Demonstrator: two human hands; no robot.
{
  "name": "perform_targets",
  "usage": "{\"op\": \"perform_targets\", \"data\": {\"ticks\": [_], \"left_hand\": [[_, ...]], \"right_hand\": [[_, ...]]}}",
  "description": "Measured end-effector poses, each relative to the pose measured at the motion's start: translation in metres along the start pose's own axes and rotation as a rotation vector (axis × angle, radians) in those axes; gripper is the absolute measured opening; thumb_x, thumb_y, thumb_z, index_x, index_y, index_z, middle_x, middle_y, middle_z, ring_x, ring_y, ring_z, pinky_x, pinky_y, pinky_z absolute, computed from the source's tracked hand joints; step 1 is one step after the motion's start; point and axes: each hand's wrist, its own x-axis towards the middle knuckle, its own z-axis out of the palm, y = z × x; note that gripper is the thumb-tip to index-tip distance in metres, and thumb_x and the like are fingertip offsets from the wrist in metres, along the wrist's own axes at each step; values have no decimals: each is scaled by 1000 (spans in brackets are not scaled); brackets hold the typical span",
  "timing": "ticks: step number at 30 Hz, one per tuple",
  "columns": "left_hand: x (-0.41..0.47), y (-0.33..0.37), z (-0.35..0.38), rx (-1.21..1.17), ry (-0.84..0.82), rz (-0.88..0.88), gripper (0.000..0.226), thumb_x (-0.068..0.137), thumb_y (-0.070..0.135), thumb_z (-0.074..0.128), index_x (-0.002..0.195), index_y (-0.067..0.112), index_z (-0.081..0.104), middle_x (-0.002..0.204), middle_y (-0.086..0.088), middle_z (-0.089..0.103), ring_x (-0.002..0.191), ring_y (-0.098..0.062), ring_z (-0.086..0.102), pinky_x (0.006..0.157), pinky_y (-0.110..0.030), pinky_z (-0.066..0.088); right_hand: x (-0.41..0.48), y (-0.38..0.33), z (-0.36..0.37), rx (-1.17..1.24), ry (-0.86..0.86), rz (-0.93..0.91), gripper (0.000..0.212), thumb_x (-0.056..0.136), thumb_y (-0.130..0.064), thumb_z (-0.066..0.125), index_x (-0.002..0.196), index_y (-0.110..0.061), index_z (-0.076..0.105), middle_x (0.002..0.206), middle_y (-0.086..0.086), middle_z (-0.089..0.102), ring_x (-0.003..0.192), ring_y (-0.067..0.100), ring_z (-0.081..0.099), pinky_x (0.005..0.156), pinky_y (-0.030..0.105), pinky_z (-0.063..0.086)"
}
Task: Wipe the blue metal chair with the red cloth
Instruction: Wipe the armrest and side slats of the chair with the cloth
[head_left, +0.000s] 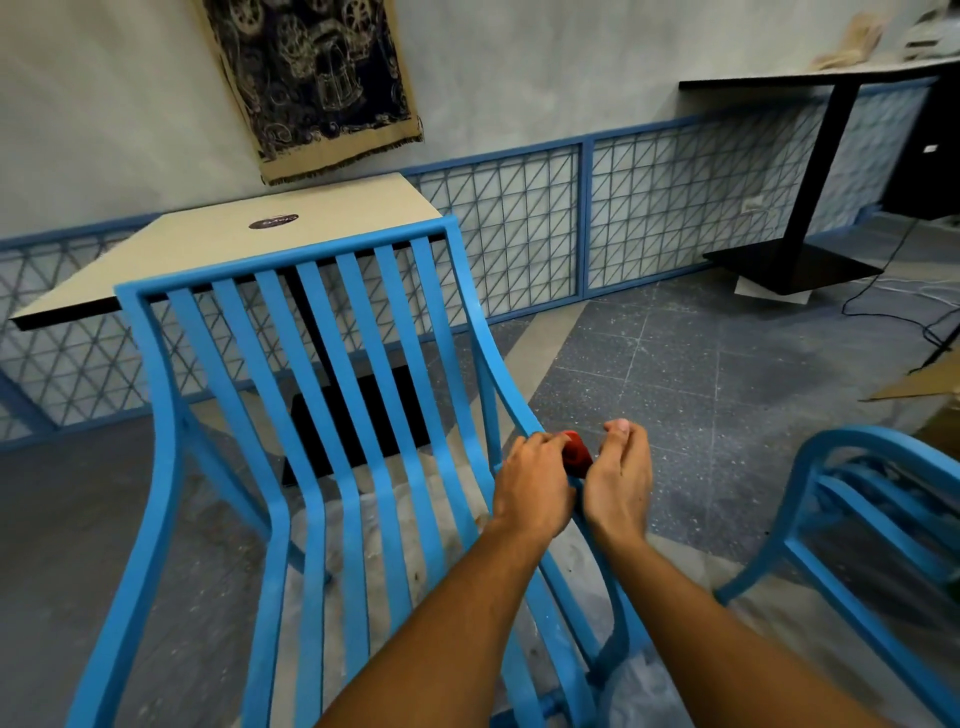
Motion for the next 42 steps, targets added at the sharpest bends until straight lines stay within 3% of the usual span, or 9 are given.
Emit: {"op": "perform_targets", "data": {"ticks": [8,12,19,27,30,32,36,39,42], "left_hand": [[-50,26,0,-35,-73,-12,57,86,21,74,140,24,58,137,-2,63,129,-24,52,108,-40,47],[-69,35,-5,-81,-66,-29,59,88,16,71,145,24,55,142,0,59,134,-23,51,113,-39,44],[-109,44,-12,-137,-50,-70,56,97,8,60,150,23,51,152,-2,53,138,-24,52,117,-37,42],[-147,17,-18,-288,11,-156,45,97,11,63,140,26,62,140,1,64,127,-21,60,109,-35,47],[-166,3,-22,-361,60,-213,43,98,11,62,137,26,63,138,1,65,126,-21,61,109,-36,49],[-175,-4,-30,-432,98,-271,41,98,13,63,136,27,64,137,2,66,126,-20,60,110,-37,48],[-197,-18,-55,-615,180,-350,33,97,15,64,126,31,68,125,5,71,117,-17,64,103,-37,52],[-216,-28,-75,-717,235,-387,21,95,17,66,111,31,69,110,8,72,107,-15,67,93,-32,55],[-236,-40,-96,-787,289,-410,16,93,19,69,100,33,66,109,9,71,104,-14,68,87,-29,54]], "right_hand": [[-44,22,-47,-46,-64,31,39,106,-52,26,103,-22,52,105,7,59,100,25,57,90,45,46],[-61,20,-65,-21,-147,48,42,107,-50,26,113,-18,52,112,8,57,105,24,56,88,36,39],[-85,14,-75,46,-259,115,56,102,-61,23,128,-18,48,123,10,57,115,24,59,101,42,48],[-107,9,-93,-63,-363,183,70,100,-67,14,147,-21,38,135,1,52,127,24,51,103,39,38],[-122,7,-95,-83,-329,161,69,100,-67,15,149,-24,37,144,2,52,134,28,50,109,43,38],[-131,3,-94,-115,-252,110,73,95,-74,13,142,-27,43,137,5,58,125,29,56,106,48,44],[-151,-13,-90,-79,-198,-10,50,102,-62,26,134,-31,46,127,-1,57,112,20,57,96,43,48],[-171,-26,-82,-19,-270,-55,39,101,-57,39,128,-31,51,125,0,61,114,20,59,100,45,49],[-200,-37,-71,23,-386,-94,29,100,-50,50,120,-30,55,120,-1,63,113,16,60,98,38,49]]}}
